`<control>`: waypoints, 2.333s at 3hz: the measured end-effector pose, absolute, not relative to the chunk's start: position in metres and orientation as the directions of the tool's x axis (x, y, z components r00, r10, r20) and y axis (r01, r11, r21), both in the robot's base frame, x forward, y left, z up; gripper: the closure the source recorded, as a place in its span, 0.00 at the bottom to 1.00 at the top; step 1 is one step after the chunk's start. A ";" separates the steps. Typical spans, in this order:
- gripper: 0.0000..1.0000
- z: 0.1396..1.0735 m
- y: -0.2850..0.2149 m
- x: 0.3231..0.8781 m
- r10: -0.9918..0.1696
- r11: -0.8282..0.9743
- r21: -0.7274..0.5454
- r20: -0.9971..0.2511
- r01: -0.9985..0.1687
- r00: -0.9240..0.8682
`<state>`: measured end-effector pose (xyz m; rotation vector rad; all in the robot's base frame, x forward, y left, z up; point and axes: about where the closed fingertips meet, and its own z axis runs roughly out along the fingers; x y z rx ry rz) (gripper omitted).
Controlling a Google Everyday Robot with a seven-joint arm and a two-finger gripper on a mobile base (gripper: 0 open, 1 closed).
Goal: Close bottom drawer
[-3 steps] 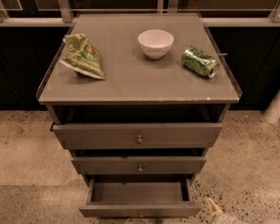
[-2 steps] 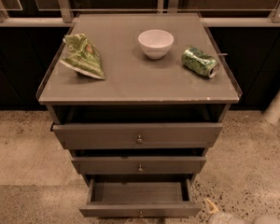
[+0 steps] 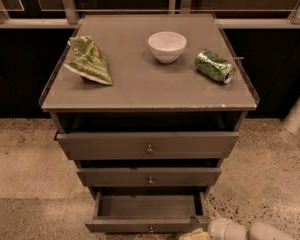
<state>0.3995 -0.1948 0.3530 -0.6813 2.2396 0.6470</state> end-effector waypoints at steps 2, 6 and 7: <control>0.00 0.305 -0.178 0.409 -0.221 0.728 0.343 -0.703 -0.594 -0.676; 0.96 0.217 -0.162 0.428 -0.114 0.713 0.514 -0.587 -0.478 -0.801; 1.00 0.185 -0.161 0.436 -0.038 0.721 0.558 -0.559 -0.410 -0.829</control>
Offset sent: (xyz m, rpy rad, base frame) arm 0.0084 0.0127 -0.0392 0.0561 0.0622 -0.0172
